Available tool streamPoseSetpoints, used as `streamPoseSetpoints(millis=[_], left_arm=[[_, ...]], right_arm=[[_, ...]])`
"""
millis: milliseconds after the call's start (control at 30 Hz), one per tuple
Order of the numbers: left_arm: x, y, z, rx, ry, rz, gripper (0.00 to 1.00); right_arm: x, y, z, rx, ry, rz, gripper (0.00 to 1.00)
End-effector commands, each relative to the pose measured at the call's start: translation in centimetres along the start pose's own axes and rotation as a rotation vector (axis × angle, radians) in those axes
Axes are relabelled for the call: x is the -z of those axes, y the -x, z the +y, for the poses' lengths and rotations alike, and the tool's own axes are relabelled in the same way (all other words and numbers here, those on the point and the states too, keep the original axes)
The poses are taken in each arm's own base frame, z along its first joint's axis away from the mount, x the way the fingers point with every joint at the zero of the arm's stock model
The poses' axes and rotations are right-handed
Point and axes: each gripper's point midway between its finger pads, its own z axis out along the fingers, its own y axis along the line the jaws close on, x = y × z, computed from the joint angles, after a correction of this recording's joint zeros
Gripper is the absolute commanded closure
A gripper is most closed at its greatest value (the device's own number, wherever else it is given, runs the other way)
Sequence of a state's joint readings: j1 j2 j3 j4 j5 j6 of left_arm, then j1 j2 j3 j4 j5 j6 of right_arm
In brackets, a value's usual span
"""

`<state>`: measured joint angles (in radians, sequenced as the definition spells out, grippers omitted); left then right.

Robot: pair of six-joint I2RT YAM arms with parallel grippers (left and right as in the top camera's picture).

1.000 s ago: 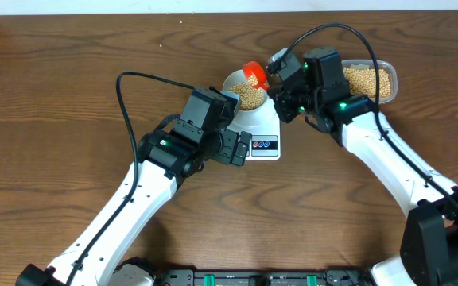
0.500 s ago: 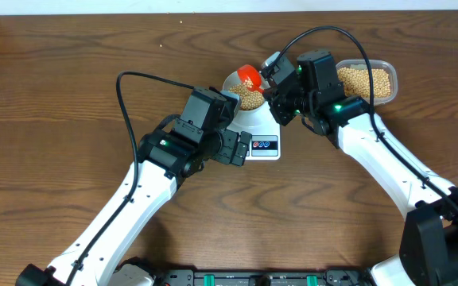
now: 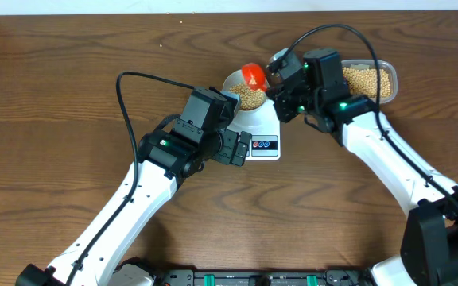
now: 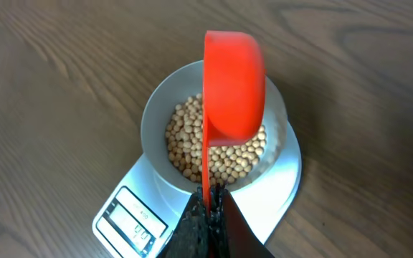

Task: Scoop item into bowl and weigh 50g on scale
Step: 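Tilt the red scoop to trickle chickpeas into the bowl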

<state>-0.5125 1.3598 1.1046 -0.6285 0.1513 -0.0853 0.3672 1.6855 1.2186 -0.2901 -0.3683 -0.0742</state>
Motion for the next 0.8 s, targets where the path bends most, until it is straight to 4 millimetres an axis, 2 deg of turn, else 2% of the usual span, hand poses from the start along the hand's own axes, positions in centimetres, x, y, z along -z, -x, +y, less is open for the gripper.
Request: streamPoseSetpoints(millis=[0, 767], left_arm=[[-0.33, -0.46, 0.15, 0.003, 0.007, 0.016, 0.02], [-0.33, -0.46, 0.15, 0.003, 0.007, 0.016, 0.02]], right_arm=[[1.71, 2.36, 0.31, -0.066, 0.059, -0.069, 0.99], [2.25, 2.54, -0.03, -0.1, 0.104, -0.083, 0.99]])
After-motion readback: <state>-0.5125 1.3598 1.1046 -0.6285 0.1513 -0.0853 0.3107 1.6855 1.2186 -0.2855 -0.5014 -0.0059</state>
